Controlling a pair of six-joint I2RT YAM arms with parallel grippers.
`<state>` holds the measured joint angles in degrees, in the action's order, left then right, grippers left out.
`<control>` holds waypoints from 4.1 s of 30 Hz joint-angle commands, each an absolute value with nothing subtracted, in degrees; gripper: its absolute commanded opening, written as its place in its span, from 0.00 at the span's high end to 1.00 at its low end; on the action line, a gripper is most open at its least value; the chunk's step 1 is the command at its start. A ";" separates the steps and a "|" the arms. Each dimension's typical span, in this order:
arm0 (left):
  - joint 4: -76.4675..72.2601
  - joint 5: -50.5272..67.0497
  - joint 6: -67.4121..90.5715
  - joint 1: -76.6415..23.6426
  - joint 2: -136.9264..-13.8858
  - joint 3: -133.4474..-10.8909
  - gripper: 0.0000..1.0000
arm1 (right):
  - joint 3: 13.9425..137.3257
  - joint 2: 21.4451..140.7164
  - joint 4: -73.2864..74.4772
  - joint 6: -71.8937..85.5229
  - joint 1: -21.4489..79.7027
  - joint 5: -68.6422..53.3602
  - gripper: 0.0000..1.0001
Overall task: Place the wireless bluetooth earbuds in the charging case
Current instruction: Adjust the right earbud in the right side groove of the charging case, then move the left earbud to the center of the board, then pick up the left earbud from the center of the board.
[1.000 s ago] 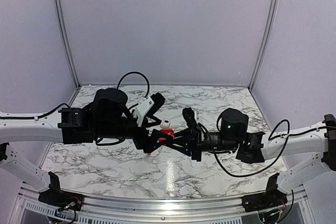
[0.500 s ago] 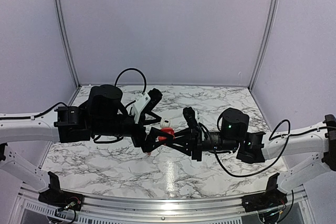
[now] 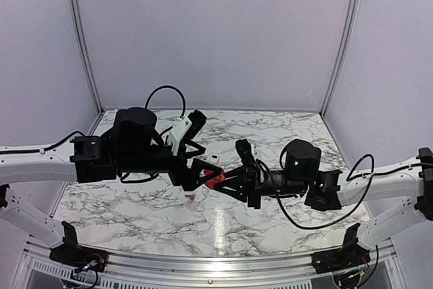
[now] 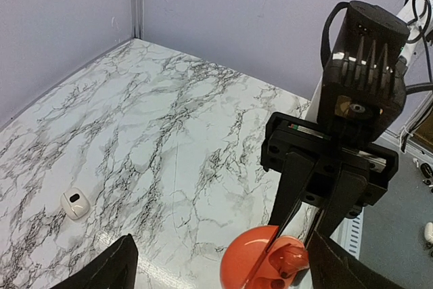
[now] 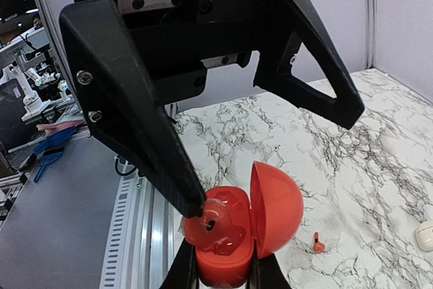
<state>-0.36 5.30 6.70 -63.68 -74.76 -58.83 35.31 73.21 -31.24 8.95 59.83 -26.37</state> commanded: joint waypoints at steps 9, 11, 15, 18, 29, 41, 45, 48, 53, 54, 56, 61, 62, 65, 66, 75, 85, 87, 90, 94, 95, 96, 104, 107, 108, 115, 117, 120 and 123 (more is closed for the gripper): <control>-2.72 8.17 5.98 -63.28 -74.42 -57.66 0.09 | 36.03 72.77 -32.87 9.01 59.92 -28.52 1.00; -2.65 8.11 5.97 -63.28 -74.30 -57.68 0.09 | 35.95 72.77 -33.00 8.96 59.94 -28.57 1.00; -2.59 6.70 6.13 -63.28 -73.84 -57.59 0.10 | 35.78 72.53 -32.77 8.56 59.94 -28.41 1.00; -2.29 3.23 6.64 -62.84 -72.50 -56.87 0.10 | 35.03 71.70 -31.70 8.69 59.52 -26.23 1.00; 23.16 -4.03 1.60 -56.01 -77.83 -59.29 0.11 | 27.00 61.26 -25.92 10.91 50.03 -23.72 1.00; 45.66 -6.48 -12.80 -54.14 -100.80 -76.05 0.29 | 24.26 56.42 -22.32 10.90 47.52 -23.33 1.00; 48.00 -6.17 -15.16 -54.14 -106.05 -79.63 0.35 | 24.17 56.51 -22.83 10.90 47.50 -23.55 1.00; 49.14 -6.31 -16.14 -54.19 -109.64 -81.52 0.38 | 24.17 56.31 -22.72 10.83 47.54 -23.71 1.00; 49.44 -7.37 -17.52 -54.17 -114.41 -85.08 0.38 | 24.23 55.90 -22.66 10.83 47.48 -23.73 1.00; 49.41 -6.88 -17.69 -54.22 -115.07 -85.69 0.38 | 24.18 55.90 -22.73 10.89 47.47 -23.73 1.00; 49.38 -6.45 -17.80 -54.19 -116.30 -86.98 0.37 | 24.10 55.89 -22.84 11.06 47.41 -23.73 1.00; 49.31 -7.71 -16.85 -54.01 -119.67 -89.65 0.34 | 23.91 55.56 -22.90 11.34 47.42 -23.64 1.00; 49.26 -8.28 -16.44 -53.83 -120.47 -90.18 0.34 | 23.91 55.48 -22.86 11.32 47.47 -23.54 1.00; 49.39 -9.86 -15.33 -52.90 -122.47 -91.23 0.34 | 23.99 55.46 -22.64 11.08 47.43 -23.47 1.00; 49.35 -10.11 -14.92 -52.49 -122.91 -91.52 0.34 | 24.07 55.46 -22.47 11.00 47.44 -23.47 1.00; 48.60 -10.24 -9.18 -47.32 -124.62 -93.57 0.35 | 23.99 55.69 -22.80 11.30 47.44 -23.36 1.00; 47.45 -8.10 -0.38 -40.79 -123.53 -91.67 0.38 | 24.17 56.07 -22.82 10.99 47.44 -23.36 1.00; 46.73 -7.90 2.51 -39.86 -122.57 -90.31 0.38 | 24.13 55.93 -22.77 10.99 47.42 -23.38 1.00; 45.55 -7.11 4.65 -38.32 -120.87 -88.26 0.38 | 24.08 55.75 -22.50 10.94 47.44 -23.38 1.00; 44.03 -5.13 6.22 -36.91 -118.91 -85.66 0.41 | 23.85 55.33 -22.25 10.94 47.41 -23.34 1.00; 43.44 -3.96 6.31 -36.68 -118.38 -85.01 0.43 | 23.82 55.25 -22.30 10.90 47.43 -23.30 1.00; 42.80 -2.82 6.40 -36.51 -117.89 -84.44 0.45 | 23.79 55.30 -22.30 10.90 47.46 -23.29 1.00; 41.97 -0.37 6.87 -36.04 -117.47 -83.64 0.62 | 23.73 54.99 -22.14 10.81 47.43 -23.11 1.00; 42.05 -0.70 6.37 -36.04 -118.50 -84.31 0.68 | 23.77 54.98 -22.04 10.72 47.46 -23.12 1.00; 42.14 -0.86 6.22 -36.10 -118.75 -84.44 0.69 | 23.81 55.01 -21.96 10.65 47.45 -23.12 1.00; 42.50 -1.50 6.27 -36.12 -118.30 -83.59 0.77 | 24.08 55.66 -21.91 9.67 47.46 -22.24 1.00; 42.42 -1.58 6.37 -36.20 -117.64 -82.93 0.79 | 24.04 55.93 -22.39 9.14 47.43 -21.26 1.00; 42.23 -1.71 6.75 -36.21 -116.48 -82.38 0.80 | 23.99 56.45 -23.65 7.75 47.44 -19.33 1.00; 41.07 -1.59 7.14 -36.21 -115.05 -81.99 0.82 | 23.24 57.07 -26.60 5.68 47.53 -15.59 1.00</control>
<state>40.93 -0.51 6.63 -36.42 -117.67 -83.55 23.62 56.40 -22.48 8.71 47.92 -20.71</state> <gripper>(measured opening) 0.189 0.105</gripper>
